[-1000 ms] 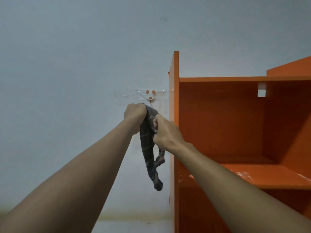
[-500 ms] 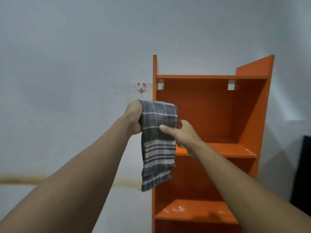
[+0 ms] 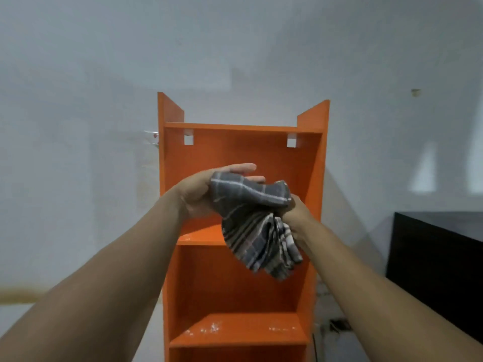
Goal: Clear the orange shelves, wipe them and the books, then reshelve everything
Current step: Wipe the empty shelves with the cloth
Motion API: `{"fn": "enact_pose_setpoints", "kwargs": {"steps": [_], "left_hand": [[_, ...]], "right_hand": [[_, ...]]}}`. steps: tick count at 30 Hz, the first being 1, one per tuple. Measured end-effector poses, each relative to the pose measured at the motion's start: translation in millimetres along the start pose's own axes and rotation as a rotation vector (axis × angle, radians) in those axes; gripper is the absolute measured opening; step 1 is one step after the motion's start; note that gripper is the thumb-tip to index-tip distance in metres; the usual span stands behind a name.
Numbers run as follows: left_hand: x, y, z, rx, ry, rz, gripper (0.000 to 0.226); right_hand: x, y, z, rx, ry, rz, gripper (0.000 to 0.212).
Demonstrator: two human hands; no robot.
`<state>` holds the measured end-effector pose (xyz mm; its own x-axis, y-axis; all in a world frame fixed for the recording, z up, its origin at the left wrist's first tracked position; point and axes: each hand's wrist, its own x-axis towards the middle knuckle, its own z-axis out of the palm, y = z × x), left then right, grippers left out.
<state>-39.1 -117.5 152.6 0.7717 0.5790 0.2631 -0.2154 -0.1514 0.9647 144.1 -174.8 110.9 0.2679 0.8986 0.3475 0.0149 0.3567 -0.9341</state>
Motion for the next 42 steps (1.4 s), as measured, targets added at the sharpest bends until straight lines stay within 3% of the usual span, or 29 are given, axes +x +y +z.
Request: {"fn": "enact_pose_setpoints", "kwargs": {"steps": [2,6,8,9,10,12,15,18,20,23,24,26,29,31,34,38,42], "left_hand": [[13,-10,11,0.010,-0.070,-0.038,0.064],[35,-36,31,-0.096,0.334,-0.111,0.068],[42,-54,33,-0.169,0.422,-0.112,0.046],[45,-61,35,-0.189,0.410,-0.158,0.032],[47,-68,39,-0.211,0.371,-0.202,0.033],[52,-74,48,-0.229,0.310,-0.255,0.056],[59,-74,54,-0.242,0.222,-0.233,0.064],[67,-74,44,-0.033,0.282,-0.221,0.033],[73,-71,36,0.077,0.346,-0.182,0.014],[81,-63,22,0.068,0.384,-0.097,0.018],[85,-62,15,0.062,0.388,-0.085,0.022],[93,-61,2,0.069,0.374,-0.069,0.024],[104,-59,-13,0.062,0.365,-0.037,0.021],[108,-60,-16,0.053,0.404,-0.051,0.016],[123,-68,-25,0.135,0.449,-0.053,0.003],[147,-80,-26,-0.103,0.447,0.002,0.022],[164,-94,-18,-0.254,0.420,0.012,0.009]], "right_hand": [[1,-4,-26,0.200,-0.023,0.061,0.030],[9,-7,-66,0.286,-0.014,0.080,0.029],[12,-7,-75,0.227,-0.003,0.029,0.023],[15,-6,-79,0.220,-0.001,0.019,0.020],[17,-4,-82,0.229,0.000,0.015,0.018],[23,-2,-84,0.217,0.018,-0.022,0.018],[32,0,-87,0.124,0.053,-0.144,0.021],[40,1,-88,0.074,0.056,-0.205,0.023],[45,4,-85,0.080,0.060,-0.181,0.028],[51,12,-83,0.237,0.004,-0.011,0.018],[54,15,-84,0.272,-0.050,0.048,0.027],[58,22,-86,0.130,-0.167,0.101,0.048],[61,41,-80,-0.242,-0.173,0.112,0.029],[66,53,-75,-0.286,-0.068,0.119,0.014],[74,66,-72,-0.098,0.171,0.089,0.009],[70,90,-70,0.097,0.131,0.216,0.045],[78,98,-76,0.400,0.245,0.258,0.046]]}}
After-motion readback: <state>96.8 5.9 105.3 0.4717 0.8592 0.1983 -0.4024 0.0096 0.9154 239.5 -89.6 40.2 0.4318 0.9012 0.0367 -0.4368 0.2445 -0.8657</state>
